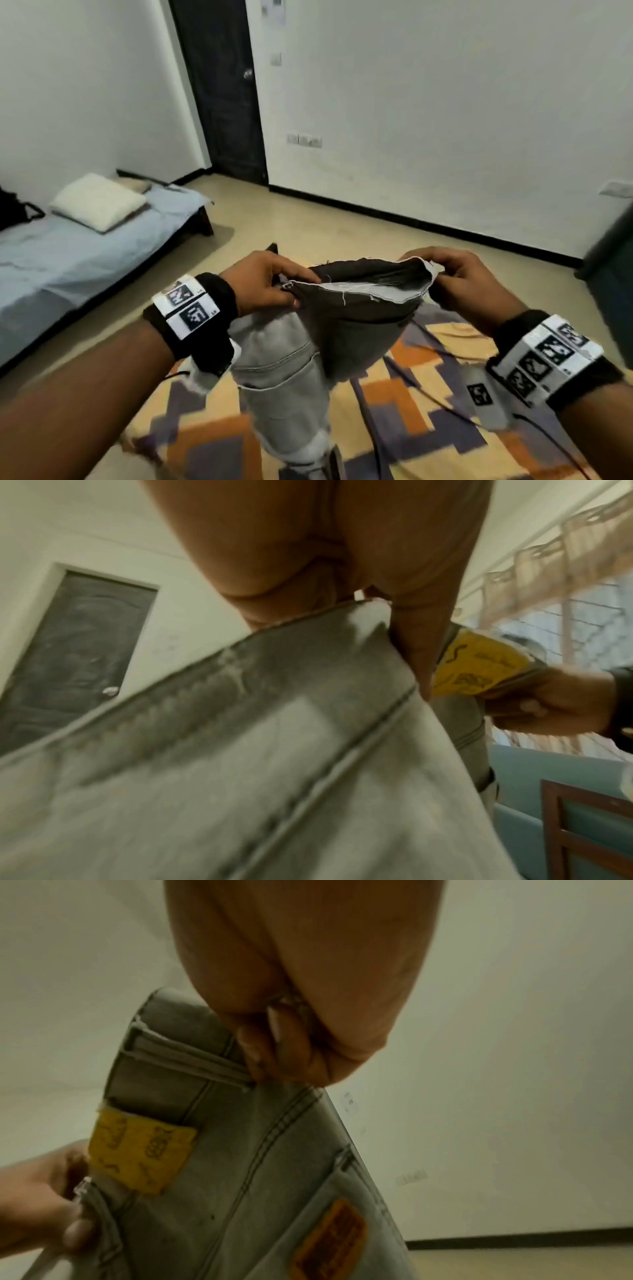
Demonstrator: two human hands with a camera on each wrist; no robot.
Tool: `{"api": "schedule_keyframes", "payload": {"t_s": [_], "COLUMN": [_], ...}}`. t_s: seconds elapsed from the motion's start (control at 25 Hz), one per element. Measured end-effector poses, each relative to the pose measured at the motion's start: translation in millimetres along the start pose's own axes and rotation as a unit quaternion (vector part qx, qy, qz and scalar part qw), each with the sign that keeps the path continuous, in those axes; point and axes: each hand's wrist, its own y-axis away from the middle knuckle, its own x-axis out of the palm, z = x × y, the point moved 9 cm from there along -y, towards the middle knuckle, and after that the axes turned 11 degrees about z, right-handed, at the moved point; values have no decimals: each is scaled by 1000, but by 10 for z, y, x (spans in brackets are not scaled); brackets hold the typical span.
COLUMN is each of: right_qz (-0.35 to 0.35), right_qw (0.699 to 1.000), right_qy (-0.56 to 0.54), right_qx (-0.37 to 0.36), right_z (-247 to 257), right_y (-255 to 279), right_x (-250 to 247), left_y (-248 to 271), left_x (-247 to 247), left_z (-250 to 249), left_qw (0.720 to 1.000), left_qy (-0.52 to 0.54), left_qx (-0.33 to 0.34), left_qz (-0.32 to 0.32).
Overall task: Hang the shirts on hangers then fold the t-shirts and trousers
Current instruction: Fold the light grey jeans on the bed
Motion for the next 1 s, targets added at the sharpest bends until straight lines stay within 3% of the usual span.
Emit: {"api": "schedule_keyframes", "payload": {"t_s": [0.16,0.28,0.44,0.64,0.88,1.0], "right_qz": [-30,-84,-159,-182,-190,-204], "right_qw": [998,985,945,896,908,914], "right_qy": [44,142,282,402,372,350], "right_qx": [-38,-47,-57,-41,23,8], "right_z": [869,1333,1854,2396,2379,2291], "right_y": [-365,-503,-461,-213,208,442], "right_x": [-60,-177,-385,-579,-802,-940], "left_y": [-201,-342,-533,-734,-792,-811], "left_x": [-534,-630,-833,-810,-701,-583], "left_z": [-232,-322,-504,-1014,-1472,-1565], "left_qw": [995,995,992,982,950,954], "left_qy": [-58,2,54,-96,-266,-262], "left_qx": [62,83,109,111,69,24], "left_qz": [54,59,36,116,148,147]}}
